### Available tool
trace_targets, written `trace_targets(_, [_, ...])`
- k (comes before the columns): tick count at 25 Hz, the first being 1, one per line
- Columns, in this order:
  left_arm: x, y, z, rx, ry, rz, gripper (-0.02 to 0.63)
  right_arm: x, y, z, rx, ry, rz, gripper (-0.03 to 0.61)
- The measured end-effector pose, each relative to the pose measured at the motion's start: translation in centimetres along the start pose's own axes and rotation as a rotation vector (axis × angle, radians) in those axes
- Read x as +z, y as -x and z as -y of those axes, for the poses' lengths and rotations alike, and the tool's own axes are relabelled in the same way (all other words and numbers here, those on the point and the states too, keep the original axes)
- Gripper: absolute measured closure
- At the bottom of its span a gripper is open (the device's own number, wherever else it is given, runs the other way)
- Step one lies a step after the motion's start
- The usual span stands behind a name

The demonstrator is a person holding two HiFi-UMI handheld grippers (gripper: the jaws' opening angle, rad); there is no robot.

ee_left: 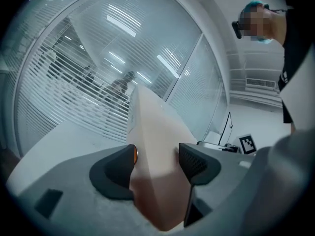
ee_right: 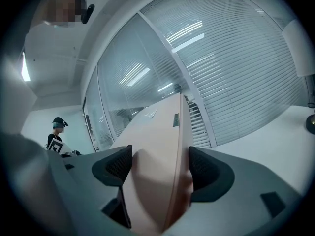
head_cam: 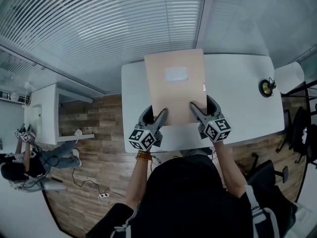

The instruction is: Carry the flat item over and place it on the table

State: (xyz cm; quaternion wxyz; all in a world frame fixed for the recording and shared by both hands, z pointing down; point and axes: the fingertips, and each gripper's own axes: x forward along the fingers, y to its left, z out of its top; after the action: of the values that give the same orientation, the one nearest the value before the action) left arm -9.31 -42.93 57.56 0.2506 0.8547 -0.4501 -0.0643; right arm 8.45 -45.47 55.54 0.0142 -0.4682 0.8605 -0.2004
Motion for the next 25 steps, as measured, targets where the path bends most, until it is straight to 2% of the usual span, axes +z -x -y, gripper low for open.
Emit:
trace_targets(10, [-3.4, -0.6, -1.5, 0.016, 0.053, -0.083, 0.328, -3.6, -0.1, 1.6, -0.035, -0.048, -0.074, 0.245])
trace_targets(16, [-5.8, -0.3, -2.8, 0.041, 0.089, -0.137, 0.33, -6.2, -1.1, 2.3, -0.01, -0.062, -0.143, 0.245])
trace_targets(25, [-9.5, -0.1, -3.4, 0.048, 0.152, -0.226, 0.33, -9.7, -0.3, 3.3, -0.03, -0.1, -0.229, 0.245])
